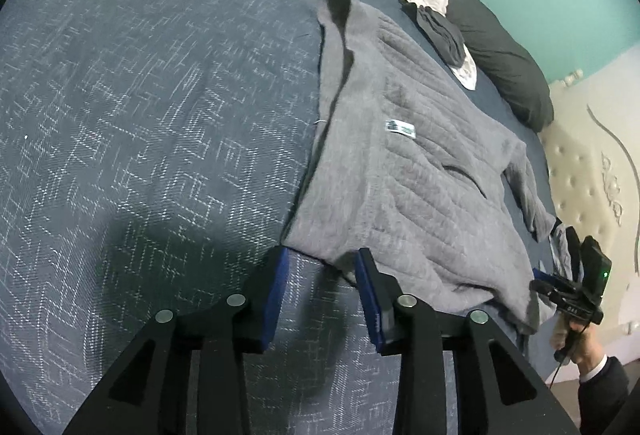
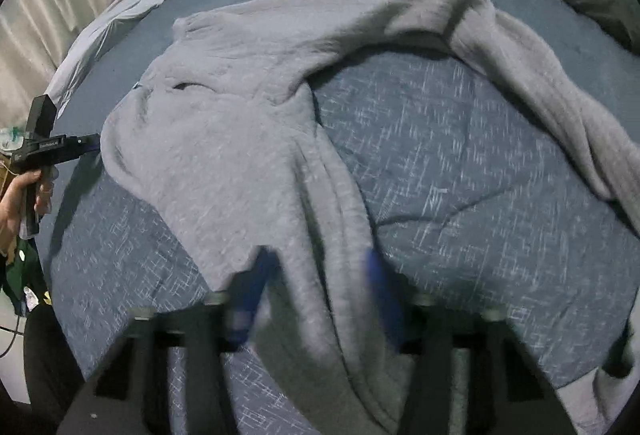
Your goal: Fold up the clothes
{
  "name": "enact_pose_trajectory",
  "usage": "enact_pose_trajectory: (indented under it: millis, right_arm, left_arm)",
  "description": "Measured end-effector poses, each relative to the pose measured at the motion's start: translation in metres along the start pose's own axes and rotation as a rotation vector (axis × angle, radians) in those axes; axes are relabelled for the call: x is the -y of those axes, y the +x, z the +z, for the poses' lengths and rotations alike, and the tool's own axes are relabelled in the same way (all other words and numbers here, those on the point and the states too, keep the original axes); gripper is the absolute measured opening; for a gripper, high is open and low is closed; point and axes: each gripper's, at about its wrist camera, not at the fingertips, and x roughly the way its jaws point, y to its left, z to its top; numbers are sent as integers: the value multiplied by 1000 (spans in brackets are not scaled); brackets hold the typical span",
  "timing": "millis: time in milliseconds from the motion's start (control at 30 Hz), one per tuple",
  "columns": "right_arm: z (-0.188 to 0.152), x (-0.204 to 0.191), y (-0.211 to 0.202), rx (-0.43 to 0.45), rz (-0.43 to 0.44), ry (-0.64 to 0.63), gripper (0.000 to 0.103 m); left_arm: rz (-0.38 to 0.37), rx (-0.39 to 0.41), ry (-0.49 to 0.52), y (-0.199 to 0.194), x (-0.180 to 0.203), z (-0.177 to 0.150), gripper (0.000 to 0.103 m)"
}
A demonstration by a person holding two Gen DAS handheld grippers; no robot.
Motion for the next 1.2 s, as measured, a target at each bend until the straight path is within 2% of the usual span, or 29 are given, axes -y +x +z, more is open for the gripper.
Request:
enact_pose_trajectory:
  millis: [33, 67, 100, 133, 200, 400, 500, 567, 700, 833, 933, 1033, 1067, 1100, 1133, 1167, 1200]
  right_arm:
    - [-1, 0, 2, -5, -6, -16, 25]
    - [-1, 1, 3, -9, 2, -22, 16]
    - [0, 2, 4, -12, 10, -27, 12]
    - [0, 3, 5, -9, 11, -26, 10]
    - [0, 6, 2, 8, 14, -24, 8]
    - [24, 31, -23, 114, -21, 13, 7]
    - [45, 44, -31, 140, -47, 29, 6]
    - [60, 48, -31, 146, -79, 22, 2]
    - [79, 64, -20, 119, -128, 50, 3]
    - [80, 61, 8, 72, -155, 14, 3]
    - [72, 65, 9, 73, -125, 50, 4]
    - [59, 64, -11, 140, -122, 62, 7]
    - [54, 64, -18, 152, -112, 71, 10]
    - [48, 63, -26, 161, -100, 78, 13]
    - [41, 63, -32, 161, -85, 79, 20]
    - [35, 63, -37, 161, -71, 80, 29]
    - [28, 63, -43, 160, -56, 83, 32]
  left_arm:
    - [-2, 0, 0, 1, -1, 0, 36]
    - [-4, 0, 5, 2, 0, 0, 29]
    - [-4, 1, 11, 3, 1, 0, 20]
    - [-4, 0, 18, 4, 3, 0, 16]
    - [8, 3, 37, 4, 6, 0, 0]
    - [22, 39, 68, -5, 14, 6, 0]
    - [23, 61, 67, -13, 15, 14, 0]
    - [24, 73, 67, -18, 15, 18, 0]
    - [32, 76, 60, -21, 14, 21, 0]
    - [16, 58, 76, -16, 19, 15, 0]
    - [-13, 34, 101, -11, 24, 9, 0]
    - [-1, 29, 139, -9, 30, 6, 3]
    - [-1, 28, 146, -9, 30, 5, 8]
    - [-8, 27, 144, -8, 31, 5, 18]
    - [-17, 26, 141, -7, 32, 5, 25]
    - [-26, 26, 138, -7, 33, 5, 38]
    - [-28, 26, 136, -6, 34, 6, 47]
